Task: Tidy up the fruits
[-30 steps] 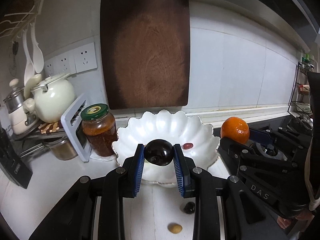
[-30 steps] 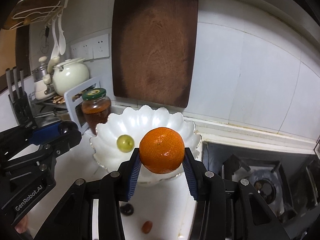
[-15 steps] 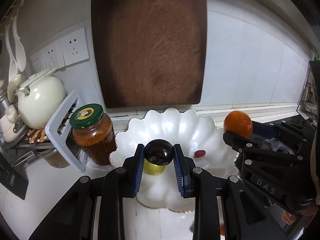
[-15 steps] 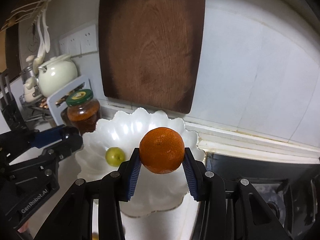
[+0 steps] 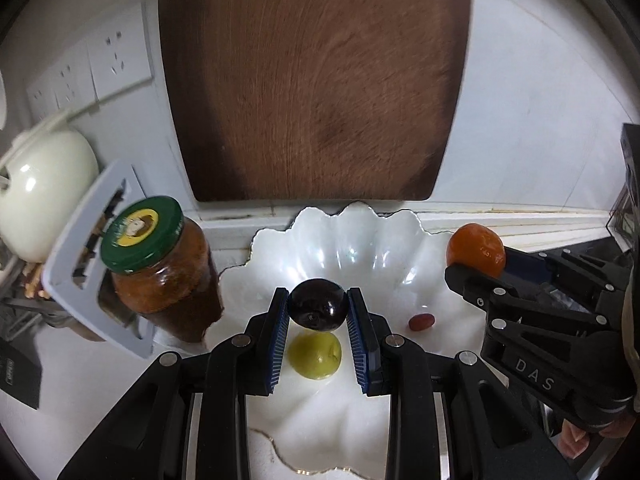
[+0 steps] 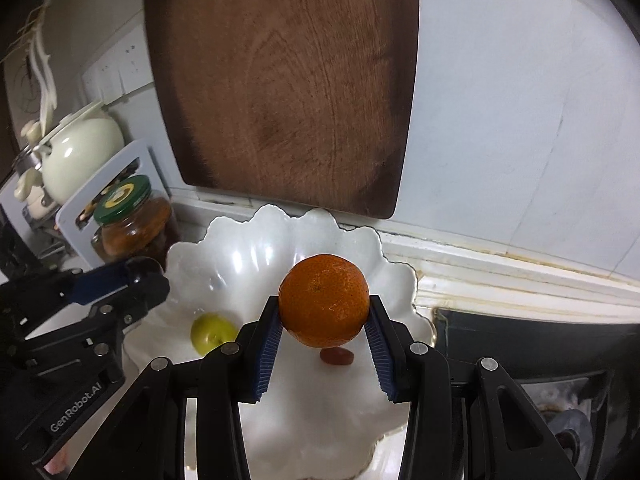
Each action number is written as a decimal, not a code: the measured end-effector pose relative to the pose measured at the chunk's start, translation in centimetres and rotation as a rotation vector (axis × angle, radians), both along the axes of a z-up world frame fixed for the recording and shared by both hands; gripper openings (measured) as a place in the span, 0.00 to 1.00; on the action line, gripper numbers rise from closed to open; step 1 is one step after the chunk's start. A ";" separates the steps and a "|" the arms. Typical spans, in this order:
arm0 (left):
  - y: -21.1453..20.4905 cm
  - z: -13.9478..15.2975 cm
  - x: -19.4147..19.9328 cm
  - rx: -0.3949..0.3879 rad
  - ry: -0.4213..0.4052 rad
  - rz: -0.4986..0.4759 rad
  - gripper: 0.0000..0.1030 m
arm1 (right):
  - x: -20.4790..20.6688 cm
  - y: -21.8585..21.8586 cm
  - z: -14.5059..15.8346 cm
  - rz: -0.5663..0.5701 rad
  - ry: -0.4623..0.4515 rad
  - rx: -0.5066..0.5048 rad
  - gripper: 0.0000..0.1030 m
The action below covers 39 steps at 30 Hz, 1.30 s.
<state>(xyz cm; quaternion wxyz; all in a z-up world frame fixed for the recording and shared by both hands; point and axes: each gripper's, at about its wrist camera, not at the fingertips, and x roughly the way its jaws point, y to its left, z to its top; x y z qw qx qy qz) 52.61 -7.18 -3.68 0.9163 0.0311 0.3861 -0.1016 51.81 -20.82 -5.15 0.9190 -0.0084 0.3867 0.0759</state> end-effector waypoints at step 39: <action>-1.1 -5.8 7.9 0.129 0.239 0.083 0.53 | 7.5 -0.2 -5.2 -0.053 0.261 -0.064 0.53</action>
